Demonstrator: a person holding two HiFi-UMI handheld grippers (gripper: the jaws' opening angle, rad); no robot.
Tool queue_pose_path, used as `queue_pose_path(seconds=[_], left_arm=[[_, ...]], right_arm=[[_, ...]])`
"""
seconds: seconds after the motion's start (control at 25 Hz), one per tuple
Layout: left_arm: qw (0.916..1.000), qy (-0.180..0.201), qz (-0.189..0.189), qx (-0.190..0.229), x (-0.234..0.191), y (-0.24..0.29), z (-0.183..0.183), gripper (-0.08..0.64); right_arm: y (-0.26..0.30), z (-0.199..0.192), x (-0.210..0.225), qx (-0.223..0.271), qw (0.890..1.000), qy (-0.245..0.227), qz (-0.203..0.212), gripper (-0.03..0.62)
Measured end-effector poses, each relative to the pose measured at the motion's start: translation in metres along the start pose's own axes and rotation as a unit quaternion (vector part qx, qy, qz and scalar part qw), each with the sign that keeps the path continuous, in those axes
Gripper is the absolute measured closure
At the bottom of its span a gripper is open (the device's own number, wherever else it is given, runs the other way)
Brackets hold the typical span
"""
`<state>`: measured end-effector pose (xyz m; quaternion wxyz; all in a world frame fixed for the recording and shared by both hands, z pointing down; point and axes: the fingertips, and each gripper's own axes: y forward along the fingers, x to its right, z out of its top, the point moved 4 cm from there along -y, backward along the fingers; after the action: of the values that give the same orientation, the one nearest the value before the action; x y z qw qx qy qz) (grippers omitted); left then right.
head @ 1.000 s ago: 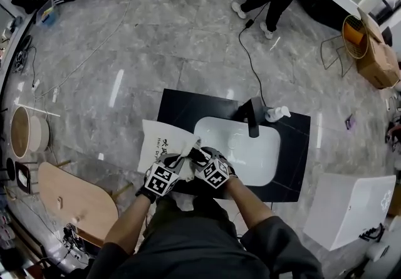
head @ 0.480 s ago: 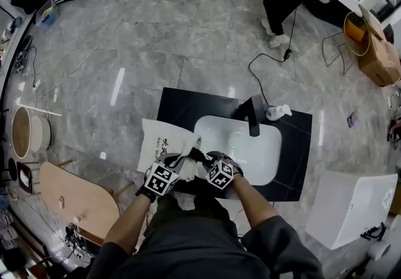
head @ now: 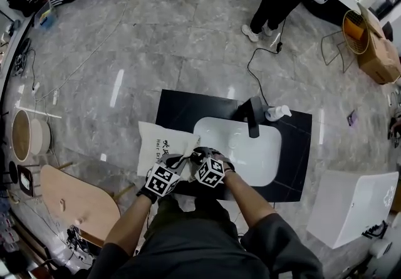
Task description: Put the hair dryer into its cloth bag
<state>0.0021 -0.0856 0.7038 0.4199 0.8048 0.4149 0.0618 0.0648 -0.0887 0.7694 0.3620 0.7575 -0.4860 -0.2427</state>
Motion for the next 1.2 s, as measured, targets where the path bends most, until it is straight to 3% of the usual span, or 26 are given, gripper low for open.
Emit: queue_pose_path(seconds=[0.28,0.56,0.8,1.04,1.2], left_arm=[[0.9999,-0.001,-0.015,0.0,0.004,0.004,0.001,0.532],[0.9999,-0.006,-0.016,-0.001,0.005,0.007,-0.002,0.531],[0.9996,-0.023,-0.015,0.002,0.003,0.009,-0.005,0.52],[0.996,-0.06,-0.066,-0.003,0.023,0.027,-0.015,0.42],[0.9965,-0.049,-0.06,-0.033,0.028,0.048,-0.034,0.41]], right_arm=[[0.028,0.03,-0.001,0.024,0.999,-0.023,0.003,0.454],[0.035,0.02,0.004,0.024,1.0,0.002,-0.008,0.432],[0.007,0.005,0.01,0.033,0.999,0.008,-0.018,0.402],[-0.039,-0.042,0.01,0.017,0.995,0.073,-0.06,0.403],[-0.066,-0.07,0.009,0.003,0.987,0.133,-0.087,0.403]])
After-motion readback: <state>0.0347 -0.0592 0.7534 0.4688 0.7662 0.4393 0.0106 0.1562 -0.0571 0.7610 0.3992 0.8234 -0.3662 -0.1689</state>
